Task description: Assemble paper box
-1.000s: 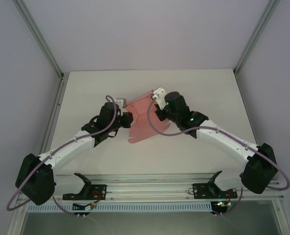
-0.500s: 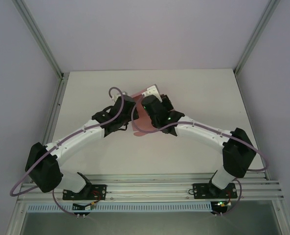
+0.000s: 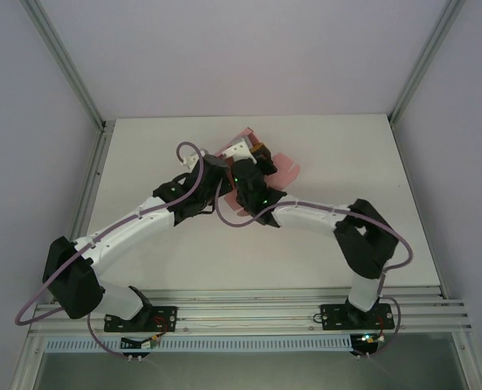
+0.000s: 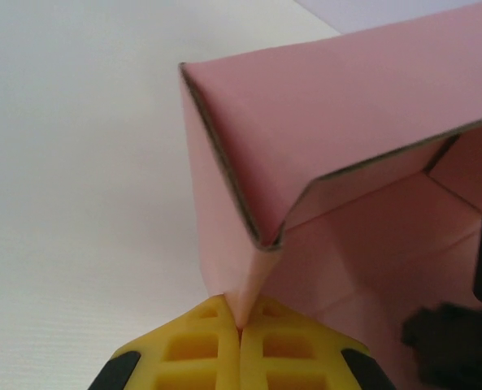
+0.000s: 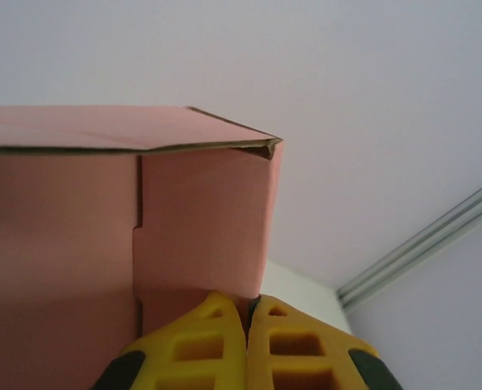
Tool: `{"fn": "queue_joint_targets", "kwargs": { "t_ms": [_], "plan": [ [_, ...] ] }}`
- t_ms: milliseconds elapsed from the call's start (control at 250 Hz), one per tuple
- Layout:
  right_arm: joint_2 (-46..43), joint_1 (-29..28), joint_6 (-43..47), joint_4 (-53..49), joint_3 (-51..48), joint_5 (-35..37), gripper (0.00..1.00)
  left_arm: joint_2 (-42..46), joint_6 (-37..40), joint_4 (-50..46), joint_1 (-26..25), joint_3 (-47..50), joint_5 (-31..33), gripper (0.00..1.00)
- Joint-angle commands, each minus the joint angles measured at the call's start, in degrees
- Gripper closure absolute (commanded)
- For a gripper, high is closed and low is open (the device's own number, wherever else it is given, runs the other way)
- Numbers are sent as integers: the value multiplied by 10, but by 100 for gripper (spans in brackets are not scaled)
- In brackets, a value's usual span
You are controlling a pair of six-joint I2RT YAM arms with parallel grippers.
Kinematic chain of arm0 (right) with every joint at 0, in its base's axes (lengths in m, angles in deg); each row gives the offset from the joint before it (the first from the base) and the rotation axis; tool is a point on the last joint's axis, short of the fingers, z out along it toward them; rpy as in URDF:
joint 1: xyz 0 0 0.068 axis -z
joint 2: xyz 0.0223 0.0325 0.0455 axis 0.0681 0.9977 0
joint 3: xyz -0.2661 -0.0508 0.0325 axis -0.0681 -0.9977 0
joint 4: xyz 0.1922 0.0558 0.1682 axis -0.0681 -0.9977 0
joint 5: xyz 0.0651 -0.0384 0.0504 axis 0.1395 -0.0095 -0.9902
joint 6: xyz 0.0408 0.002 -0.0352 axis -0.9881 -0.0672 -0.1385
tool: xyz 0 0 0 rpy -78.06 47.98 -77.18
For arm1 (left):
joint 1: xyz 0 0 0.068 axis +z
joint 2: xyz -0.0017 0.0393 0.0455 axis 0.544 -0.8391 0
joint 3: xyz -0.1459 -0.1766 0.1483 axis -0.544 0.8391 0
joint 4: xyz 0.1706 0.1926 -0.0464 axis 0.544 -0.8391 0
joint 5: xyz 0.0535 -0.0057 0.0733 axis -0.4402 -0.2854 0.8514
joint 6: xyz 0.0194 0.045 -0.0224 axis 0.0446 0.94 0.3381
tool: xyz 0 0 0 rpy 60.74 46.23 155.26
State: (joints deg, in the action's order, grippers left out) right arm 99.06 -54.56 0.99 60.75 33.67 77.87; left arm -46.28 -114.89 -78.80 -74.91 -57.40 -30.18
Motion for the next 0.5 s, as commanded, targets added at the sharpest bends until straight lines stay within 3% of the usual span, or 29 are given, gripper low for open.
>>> {"fn": "queue_joint_targets", "kwargs": {
  "t_ms": [0,248,495],
  "plan": [
    [87,33,405,400,18,101,100,3,-16,-39,-12,-10,38,100],
    [114,12,427,396,37,99,100,-9,1,-18,-11,-12,29,100],
    [93,7,368,322,17,97,100,-18,11,-8,-9,-20,21,100]
  ]
}}
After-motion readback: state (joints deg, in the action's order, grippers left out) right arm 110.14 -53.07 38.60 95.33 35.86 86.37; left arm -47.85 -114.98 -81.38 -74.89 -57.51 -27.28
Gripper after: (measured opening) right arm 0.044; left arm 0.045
